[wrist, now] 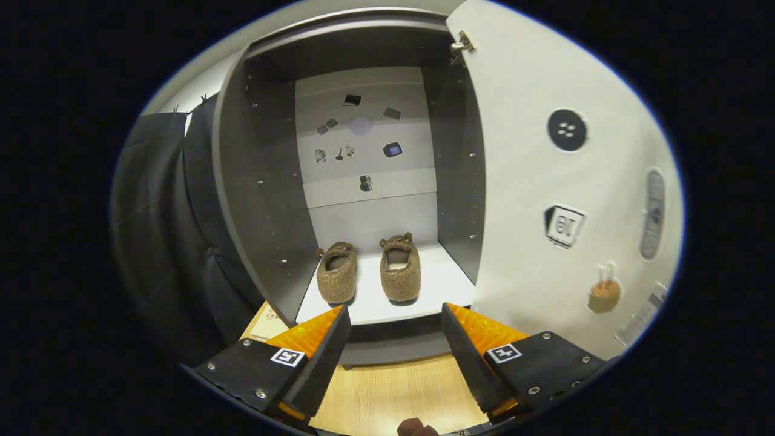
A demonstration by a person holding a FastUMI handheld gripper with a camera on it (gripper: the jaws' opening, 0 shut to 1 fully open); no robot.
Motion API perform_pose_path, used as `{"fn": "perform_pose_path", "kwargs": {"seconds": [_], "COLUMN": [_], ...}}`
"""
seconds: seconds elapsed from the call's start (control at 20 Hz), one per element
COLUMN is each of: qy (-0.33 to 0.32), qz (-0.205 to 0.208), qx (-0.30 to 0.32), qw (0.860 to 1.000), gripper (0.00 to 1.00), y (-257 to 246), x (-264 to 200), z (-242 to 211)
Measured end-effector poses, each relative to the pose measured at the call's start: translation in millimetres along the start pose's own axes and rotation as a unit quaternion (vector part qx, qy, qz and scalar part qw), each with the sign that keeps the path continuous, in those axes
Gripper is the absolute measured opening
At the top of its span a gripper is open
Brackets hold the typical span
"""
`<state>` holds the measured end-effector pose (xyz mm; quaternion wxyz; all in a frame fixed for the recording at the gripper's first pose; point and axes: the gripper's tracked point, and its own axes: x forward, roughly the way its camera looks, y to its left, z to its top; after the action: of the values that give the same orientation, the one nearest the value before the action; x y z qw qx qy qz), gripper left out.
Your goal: Open the shoe cabinet door, grab the shoes and put them into the shoe cabinet, then close the shoe cabinet door.
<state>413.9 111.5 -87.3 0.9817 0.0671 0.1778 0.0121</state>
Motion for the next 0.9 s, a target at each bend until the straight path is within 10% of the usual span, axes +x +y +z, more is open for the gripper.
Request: {"fn": "perform_pose_path", "kwargs": {"seconds": [0.55,0.9], "qy": [-0.040,-0.058], "qz": [0.069,0.029], "qx": [-0.003,0.008], "qw": [0.997,0.998], "gripper": [0.94,0.94], "y": [-76.9,-169.5], "x": [-183.0,-241.3], "z": [-49.3,-51.8]}}
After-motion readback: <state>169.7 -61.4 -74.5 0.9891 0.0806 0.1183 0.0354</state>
